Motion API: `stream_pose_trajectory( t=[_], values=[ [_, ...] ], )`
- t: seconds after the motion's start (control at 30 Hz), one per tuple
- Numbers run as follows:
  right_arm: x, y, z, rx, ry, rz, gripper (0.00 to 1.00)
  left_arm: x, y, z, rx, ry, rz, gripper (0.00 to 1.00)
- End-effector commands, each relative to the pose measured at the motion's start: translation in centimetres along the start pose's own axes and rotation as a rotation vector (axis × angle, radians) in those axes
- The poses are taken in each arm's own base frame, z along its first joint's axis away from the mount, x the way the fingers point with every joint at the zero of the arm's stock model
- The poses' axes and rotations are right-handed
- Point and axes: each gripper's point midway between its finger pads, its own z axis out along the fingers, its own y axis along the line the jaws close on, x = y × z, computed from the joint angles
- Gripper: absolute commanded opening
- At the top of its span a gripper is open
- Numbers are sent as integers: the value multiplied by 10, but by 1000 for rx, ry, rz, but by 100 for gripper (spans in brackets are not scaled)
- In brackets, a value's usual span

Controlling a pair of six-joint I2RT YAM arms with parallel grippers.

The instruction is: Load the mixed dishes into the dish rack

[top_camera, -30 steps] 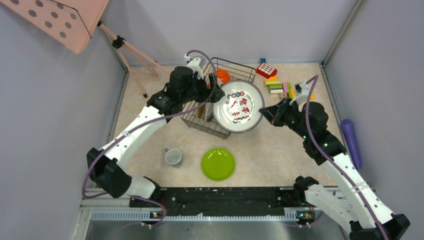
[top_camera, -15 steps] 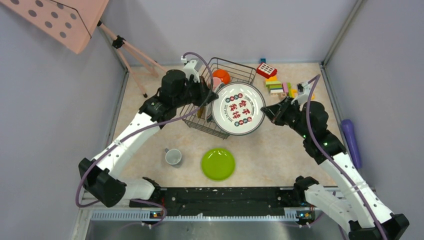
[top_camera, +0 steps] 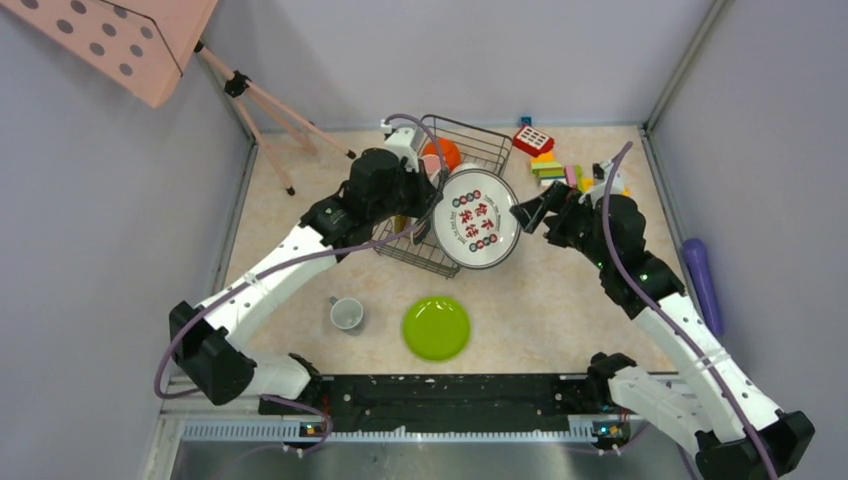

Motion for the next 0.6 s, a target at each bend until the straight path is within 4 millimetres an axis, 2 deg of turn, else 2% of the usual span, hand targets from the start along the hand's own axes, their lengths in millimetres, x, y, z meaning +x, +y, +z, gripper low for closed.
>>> stream_pose_trajectory(
  t=[0.0, 0.17, 0.37, 0.57],
  values=[
    [-33, 5, -10, 47, -101, -7, 98, -49, -10, 0, -92, -173, 70, 0],
    [-40, -5, -18, 108, -138, -9, 99, -63, -17, -10, -221, -222, 199, 0],
    [-38, -10, -21, 124, -143, -15, 98, -84, -14, -30, -472, -271, 385, 0],
    [-39, -13, -22, 135, -150, -15, 98, -91, -10, -35, -667, -283, 558, 0]
  ],
)
